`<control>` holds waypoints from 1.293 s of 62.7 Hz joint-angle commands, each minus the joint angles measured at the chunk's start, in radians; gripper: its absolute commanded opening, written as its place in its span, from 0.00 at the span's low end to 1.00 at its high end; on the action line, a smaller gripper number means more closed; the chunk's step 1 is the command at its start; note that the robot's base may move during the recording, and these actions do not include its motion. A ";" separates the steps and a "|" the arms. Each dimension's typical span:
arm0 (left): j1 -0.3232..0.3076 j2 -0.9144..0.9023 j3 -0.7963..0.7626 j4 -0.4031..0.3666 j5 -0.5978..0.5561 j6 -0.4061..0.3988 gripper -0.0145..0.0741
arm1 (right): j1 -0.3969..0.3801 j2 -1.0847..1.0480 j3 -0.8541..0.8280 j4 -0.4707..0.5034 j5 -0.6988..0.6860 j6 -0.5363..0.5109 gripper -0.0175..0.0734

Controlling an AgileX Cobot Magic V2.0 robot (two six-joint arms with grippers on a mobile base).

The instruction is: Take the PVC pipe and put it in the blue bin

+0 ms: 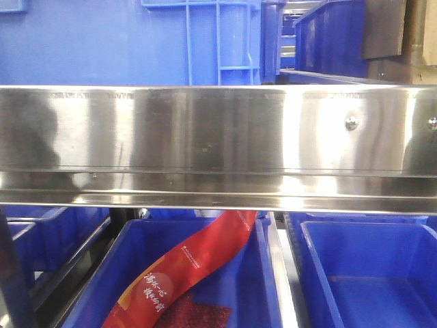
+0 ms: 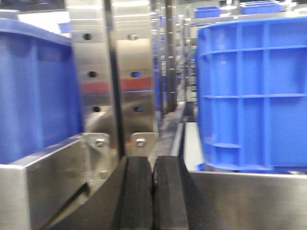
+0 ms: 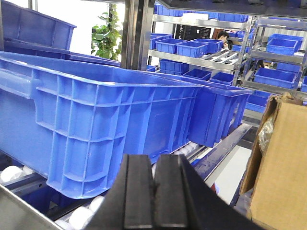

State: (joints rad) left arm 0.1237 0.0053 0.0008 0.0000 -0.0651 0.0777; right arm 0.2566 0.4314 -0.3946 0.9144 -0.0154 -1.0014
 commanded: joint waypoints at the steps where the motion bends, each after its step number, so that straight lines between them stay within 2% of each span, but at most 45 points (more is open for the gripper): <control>1: 0.036 -0.005 -0.001 0.000 -0.011 0.000 0.04 | -0.005 -0.005 0.001 -0.006 -0.015 -0.002 0.01; 6: 0.059 -0.005 -0.001 0.000 -0.017 0.000 0.04 | -0.005 -0.005 0.001 -0.006 -0.015 -0.002 0.01; 81: 0.061 -0.005 -0.001 0.000 -0.014 0.000 0.04 | -0.005 -0.005 0.001 -0.006 -0.015 -0.002 0.01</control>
State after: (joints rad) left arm 0.1819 0.0053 0.0008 0.0000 -0.0651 0.0777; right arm 0.2566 0.4314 -0.3946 0.9144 -0.0154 -1.0014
